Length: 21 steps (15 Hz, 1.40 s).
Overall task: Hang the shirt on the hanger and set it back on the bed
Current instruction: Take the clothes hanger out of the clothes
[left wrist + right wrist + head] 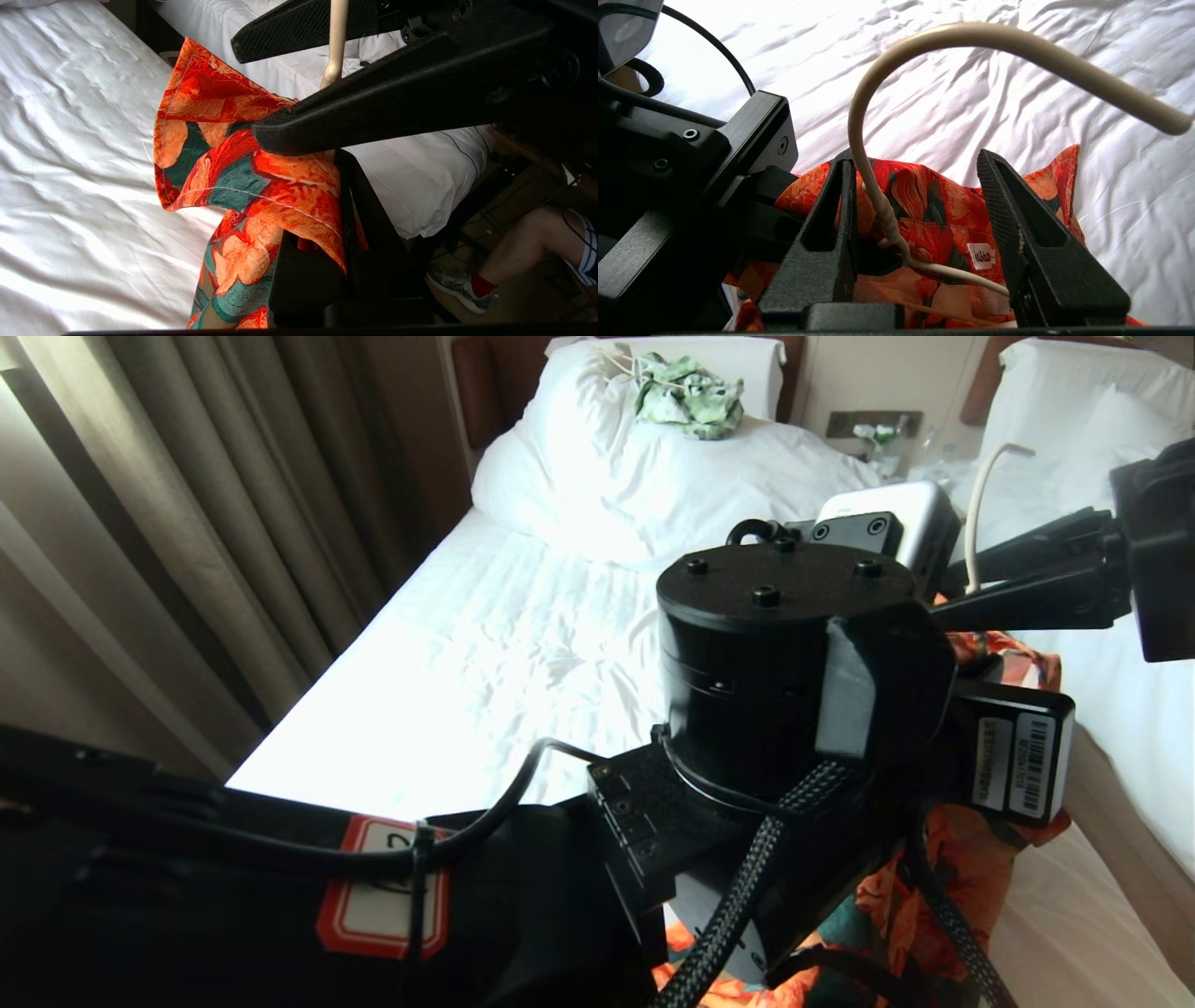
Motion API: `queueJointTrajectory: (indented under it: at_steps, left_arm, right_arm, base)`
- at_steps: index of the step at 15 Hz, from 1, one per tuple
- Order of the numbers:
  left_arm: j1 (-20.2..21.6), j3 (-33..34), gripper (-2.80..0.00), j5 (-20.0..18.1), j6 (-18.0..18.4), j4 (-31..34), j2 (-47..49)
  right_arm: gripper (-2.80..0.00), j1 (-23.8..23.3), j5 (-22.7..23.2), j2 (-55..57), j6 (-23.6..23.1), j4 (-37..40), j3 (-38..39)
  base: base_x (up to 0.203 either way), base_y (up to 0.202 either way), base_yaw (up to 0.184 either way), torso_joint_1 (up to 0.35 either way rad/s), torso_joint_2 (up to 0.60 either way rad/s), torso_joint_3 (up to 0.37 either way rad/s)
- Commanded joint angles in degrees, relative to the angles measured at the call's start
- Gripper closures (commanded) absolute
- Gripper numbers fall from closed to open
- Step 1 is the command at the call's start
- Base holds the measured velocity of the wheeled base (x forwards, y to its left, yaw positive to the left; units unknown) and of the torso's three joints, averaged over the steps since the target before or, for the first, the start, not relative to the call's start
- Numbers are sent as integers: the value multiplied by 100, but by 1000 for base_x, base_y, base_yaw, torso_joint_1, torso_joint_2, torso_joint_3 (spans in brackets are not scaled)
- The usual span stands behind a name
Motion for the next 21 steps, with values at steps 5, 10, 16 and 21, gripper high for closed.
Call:
queueJointTrajectory:
  at_steps: [5, 10, 16, 21]
  left_arm:
    - [34, 17, 0, -7, 1, 121, -190]
    - [37, 527, 0, 1, 38, 137, -623]
    - [70, 758, 0, 29, 168, 497, -1048]
    - [131, 864, -280, 20, 230, 480, -1067]
  right_arm:
    - [0, 199, 13, 91, 110, -148, 138]
    - [0, 228, 4, -3, 516, -190, 109]
    - [0, 237, -452, -21, 512, -191, 85]
    - [0, 237, -452, -38, 529, -191, 69]
  base:
    - [0, 0, 0, 0, 0, 0]
    - [0, 0, 0, 0, 0, 0]
    - [0, 0, 0, 0, 0, 0]
    - [0, 0, 0, 0, 0, 0]
